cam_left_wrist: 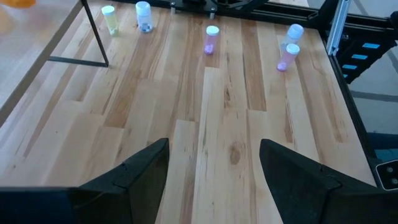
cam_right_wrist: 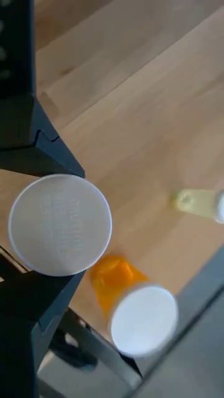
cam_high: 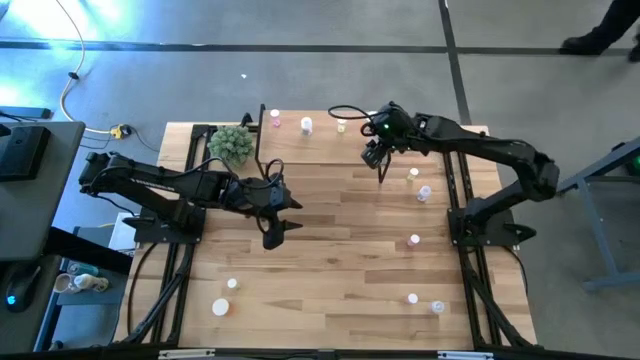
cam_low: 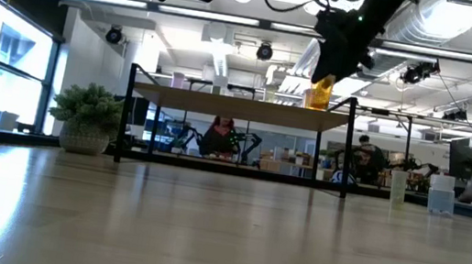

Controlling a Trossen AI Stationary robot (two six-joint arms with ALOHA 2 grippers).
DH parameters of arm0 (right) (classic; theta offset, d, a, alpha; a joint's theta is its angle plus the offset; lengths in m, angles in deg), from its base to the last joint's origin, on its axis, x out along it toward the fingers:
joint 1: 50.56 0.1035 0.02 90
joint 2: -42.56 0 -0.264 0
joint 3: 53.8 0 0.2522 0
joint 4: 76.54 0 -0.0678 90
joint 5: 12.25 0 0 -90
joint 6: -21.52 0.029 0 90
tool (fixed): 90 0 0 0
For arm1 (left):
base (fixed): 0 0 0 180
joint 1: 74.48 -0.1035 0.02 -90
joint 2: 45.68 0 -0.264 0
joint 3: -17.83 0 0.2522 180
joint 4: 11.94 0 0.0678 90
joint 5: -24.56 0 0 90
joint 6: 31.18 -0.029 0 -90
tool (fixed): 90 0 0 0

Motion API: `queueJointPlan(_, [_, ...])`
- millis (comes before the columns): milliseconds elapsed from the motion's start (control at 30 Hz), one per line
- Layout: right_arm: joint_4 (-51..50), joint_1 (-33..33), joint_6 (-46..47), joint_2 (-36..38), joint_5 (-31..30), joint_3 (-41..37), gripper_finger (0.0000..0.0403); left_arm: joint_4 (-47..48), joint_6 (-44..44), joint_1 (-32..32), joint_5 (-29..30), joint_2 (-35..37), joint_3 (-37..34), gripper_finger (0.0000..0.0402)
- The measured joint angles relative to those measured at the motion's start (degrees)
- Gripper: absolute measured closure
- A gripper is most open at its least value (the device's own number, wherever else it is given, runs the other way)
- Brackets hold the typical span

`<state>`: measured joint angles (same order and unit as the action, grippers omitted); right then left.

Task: Pick and place medicine bottles onto shelf by color
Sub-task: Put the right orange pill bottle on the shelf aligned with the other orange pill bottle

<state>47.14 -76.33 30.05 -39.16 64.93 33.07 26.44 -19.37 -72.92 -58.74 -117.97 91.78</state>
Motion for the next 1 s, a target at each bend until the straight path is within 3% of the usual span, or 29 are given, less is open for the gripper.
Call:
queueJointPlan(167, [0.0, -2.0, 0.4, -0.9, 4.8, 0.0, 0.0201, 0.0, 0.0, 0.0, 0.0, 0.0, 0.0, 0.0161])
queueJointPlan(667, [-1.5, -3.9, 0.5, -0.8, 6.2, 0.0, 0.0200, 0.0, 0.0, 0.0, 0.1, 0.0, 0.0, 0.0161])
queueJointPlan(1000, [-1.4, -3.9, 0.5, -0.8, 6.0, 0.0, 0.0171, 0.0, 0.0, 0.0, 0.1, 0.0, 0.0, 0.0161])
